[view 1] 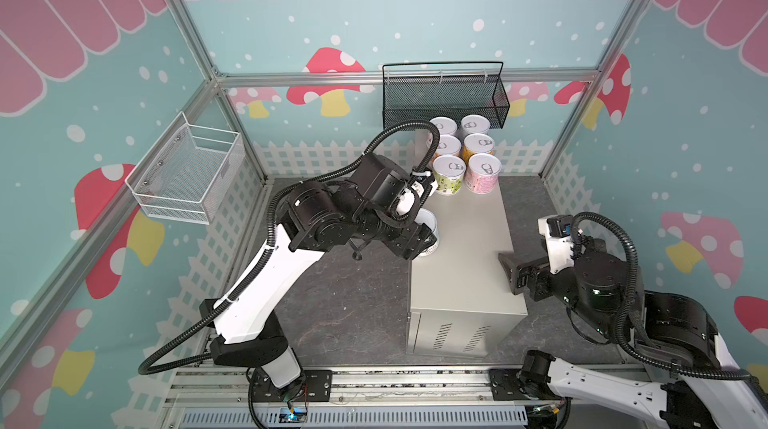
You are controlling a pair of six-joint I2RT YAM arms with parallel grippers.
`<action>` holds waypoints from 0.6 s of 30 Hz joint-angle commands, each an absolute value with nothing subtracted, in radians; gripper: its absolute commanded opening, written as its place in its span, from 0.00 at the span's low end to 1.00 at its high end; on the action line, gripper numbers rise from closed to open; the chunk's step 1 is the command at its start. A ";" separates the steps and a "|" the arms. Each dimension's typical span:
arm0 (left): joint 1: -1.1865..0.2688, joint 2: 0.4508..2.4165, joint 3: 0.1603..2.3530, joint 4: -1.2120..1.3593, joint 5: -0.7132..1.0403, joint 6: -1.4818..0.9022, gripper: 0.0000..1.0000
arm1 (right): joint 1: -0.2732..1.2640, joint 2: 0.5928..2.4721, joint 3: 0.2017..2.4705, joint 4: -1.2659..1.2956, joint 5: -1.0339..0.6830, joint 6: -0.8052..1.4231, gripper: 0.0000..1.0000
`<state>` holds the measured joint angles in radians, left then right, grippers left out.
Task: Place and organize the canned foods onto the counter
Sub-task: 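Lift the light-blue can onto the cabinet with the left gripper while the right withdraws, then lower the light-blue can onto the cabinet top near the right gripper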
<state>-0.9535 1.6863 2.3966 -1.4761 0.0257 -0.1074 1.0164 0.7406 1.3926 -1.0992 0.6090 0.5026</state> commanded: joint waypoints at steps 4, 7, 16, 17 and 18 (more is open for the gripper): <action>-0.965 1.754 2.455 -1.486 0.021 -0.088 0.67 | 1.024 0.741 1.377 -1.068 0.614 0.502 0.99; -0.969 1.781 2.472 -1.485 0.045 -0.089 0.67 | 1.024 0.757 1.378 -1.058 0.615 0.497 0.99; -0.999 1.797 2.466 -1.484 0.076 -0.075 0.68 | 1.024 0.791 1.365 -1.013 0.649 0.488 0.99; -1.008 1.800 2.472 -1.485 0.086 -0.075 0.68 | 1.024 0.797 1.363 -1.006 0.644 0.485 0.99; -1.017 1.803 2.477 -1.484 0.090 -0.073 0.68 | 1.024 0.803 1.364 -1.001 0.641 0.483 0.99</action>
